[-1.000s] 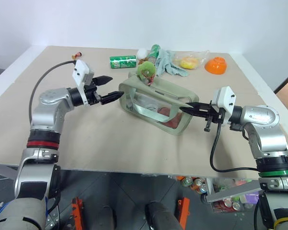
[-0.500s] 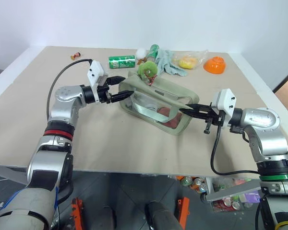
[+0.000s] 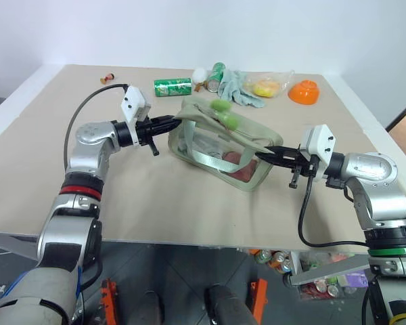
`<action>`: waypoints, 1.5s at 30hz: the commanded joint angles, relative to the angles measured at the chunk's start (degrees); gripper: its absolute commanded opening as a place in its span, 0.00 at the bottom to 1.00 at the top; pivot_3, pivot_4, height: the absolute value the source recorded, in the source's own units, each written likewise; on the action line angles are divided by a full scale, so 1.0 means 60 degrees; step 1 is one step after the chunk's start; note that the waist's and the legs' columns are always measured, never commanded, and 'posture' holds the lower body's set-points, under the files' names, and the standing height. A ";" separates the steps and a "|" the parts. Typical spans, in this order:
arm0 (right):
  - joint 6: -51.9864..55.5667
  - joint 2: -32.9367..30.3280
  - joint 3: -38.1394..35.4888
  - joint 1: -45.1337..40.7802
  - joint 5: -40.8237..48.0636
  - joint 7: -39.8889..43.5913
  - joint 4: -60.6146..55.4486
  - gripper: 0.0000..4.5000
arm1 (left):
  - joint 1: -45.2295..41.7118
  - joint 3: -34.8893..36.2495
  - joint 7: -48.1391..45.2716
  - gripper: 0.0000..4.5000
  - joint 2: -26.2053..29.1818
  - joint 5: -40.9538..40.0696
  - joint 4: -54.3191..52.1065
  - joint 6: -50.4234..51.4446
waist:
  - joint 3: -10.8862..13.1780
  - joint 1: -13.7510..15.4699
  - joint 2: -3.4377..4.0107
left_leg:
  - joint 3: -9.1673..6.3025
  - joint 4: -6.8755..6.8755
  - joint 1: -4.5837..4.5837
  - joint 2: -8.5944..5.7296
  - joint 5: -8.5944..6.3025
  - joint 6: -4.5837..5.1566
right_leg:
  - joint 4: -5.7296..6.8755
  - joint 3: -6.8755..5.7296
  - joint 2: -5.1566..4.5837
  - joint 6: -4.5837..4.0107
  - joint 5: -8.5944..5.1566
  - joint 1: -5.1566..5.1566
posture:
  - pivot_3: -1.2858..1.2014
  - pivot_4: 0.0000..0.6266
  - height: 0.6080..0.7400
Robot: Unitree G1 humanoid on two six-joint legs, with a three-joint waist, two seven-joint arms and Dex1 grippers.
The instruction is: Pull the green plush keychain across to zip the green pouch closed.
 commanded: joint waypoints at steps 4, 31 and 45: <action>-0.0193 -0.0074 -0.0099 -0.0205 -0.0091 -0.0047 0.0077 0.00 | 0.1941 0.0337 0.1574 0.01 -0.0025 -0.1583 -0.5587 0.3261 | 0.0001 -0.0009 0.0001 | -0.0004 -0.0002 -0.0001 0.0006 -0.0001 0.0001 | 0.0001 -0.0002 0.0000 0.0000 0.0000 -0.0001 | 0.52 0.24 1.00; 0.1310 0.0246 -0.0082 -0.0560 0.0108 -0.0598 -0.0460 0.30 | 0.3742 0.0426 0.3850 0.00 0.0313 -0.1932 -0.7515 0.5129 | 0.0003 -0.0014 0.0005 | -0.0005 0.0007 0.0014 0.0004 0.0007 -0.0003 | 0.0001 -0.0006 0.0001 -0.0016 0.0013 0.0009 | 0.52 0.24 1.00; 0.2666 -0.1196 -0.1812 -0.0364 0.0887 -0.1415 -0.1388 0.90 | 0.4056 0.0438 0.4405 0.00 0.0256 -0.2645 -0.8440 0.5959 | 0.0005 -0.0023 0.0009 | 0.0001 0.0007 0.0014 -0.0006 0.0006 -0.0002 | -0.0009 -0.0001 -0.0012 -0.0009 0.0009 0.0013 | 0.52 0.24 1.00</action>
